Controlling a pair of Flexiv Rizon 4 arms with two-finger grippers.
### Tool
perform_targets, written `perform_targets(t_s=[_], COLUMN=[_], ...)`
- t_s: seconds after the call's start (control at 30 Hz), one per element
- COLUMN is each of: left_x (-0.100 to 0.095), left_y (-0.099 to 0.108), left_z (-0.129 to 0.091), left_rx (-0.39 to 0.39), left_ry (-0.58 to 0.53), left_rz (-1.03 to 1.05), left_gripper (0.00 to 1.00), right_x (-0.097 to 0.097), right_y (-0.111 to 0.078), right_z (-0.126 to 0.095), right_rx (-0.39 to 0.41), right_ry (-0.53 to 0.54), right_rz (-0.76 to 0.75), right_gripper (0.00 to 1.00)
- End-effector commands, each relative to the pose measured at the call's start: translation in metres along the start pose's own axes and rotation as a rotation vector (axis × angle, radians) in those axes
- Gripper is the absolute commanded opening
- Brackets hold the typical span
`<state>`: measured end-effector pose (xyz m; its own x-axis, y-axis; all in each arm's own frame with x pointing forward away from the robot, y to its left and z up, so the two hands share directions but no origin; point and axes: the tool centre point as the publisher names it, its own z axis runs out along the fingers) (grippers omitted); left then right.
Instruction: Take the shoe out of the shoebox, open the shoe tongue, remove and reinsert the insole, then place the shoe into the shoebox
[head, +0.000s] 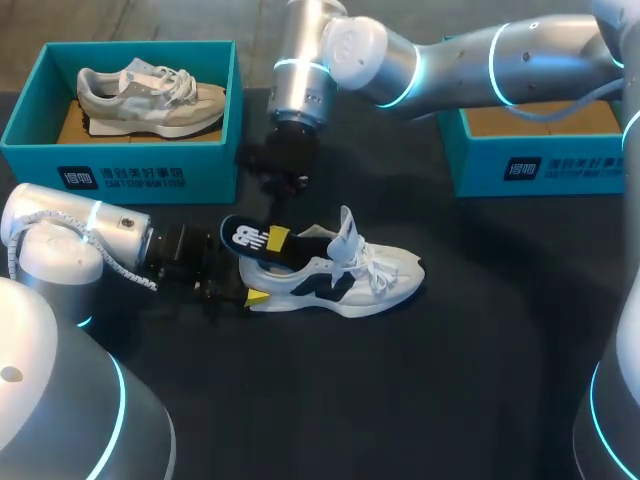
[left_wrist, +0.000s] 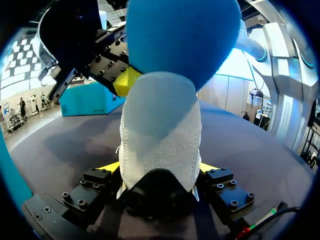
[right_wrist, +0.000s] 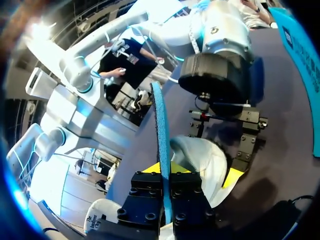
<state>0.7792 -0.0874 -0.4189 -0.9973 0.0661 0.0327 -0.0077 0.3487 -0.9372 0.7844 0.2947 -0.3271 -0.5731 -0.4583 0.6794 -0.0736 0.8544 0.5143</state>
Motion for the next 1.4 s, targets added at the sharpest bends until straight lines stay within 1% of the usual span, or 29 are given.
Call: perform_targets(t_s=[0.03,0.1,0.13,0.27,0.43,0.63,0.7,1.4], left_x=[0.0,0.0,0.0,0.0,0.0,0.0,0.0,0.0], left_y=[0.004,0.004,0.004,0.004,0.004,0.004,0.004,0.004], left_z=[0.0,0.0,0.0,0.0,0.0,0.0,0.0,0.0], left_rx=[0.0,0.0,0.0,0.0,0.0,0.0,0.0,0.0], left_ry=[0.0,0.0,0.0,0.0,0.0,0.0,0.0,0.0], left_rz=[0.0,0.0,0.0,0.0,0.0,0.0,0.0,0.0], left_gripper=[0.0,0.0,0.0,0.0,0.0,0.0,0.0,0.0], right_x=[0.009,0.01,0.01,0.013,0.015,0.016,0.017,0.017], right_y=[0.007,0.013,0.016,0.03,0.042,0.052,0.054,0.054], right_z=[-0.01,-0.017,-0.02,-0.038,-0.057,-0.073,-0.078,-0.078], right_rx=[-0.032,-0.073,-0.081,-0.171,-0.26,-0.33,-0.343,-0.343], right_ry=[-0.061,-0.08,-0.089,-0.151,-0.214,-0.276,-0.314,-0.314], right_rz=[-0.008,-0.017,-0.02,-0.032,-0.035,-0.039,-0.029,-0.029], right_gripper=[0.0,0.0,0.0,0.0,0.0,0.0,0.0,0.0])
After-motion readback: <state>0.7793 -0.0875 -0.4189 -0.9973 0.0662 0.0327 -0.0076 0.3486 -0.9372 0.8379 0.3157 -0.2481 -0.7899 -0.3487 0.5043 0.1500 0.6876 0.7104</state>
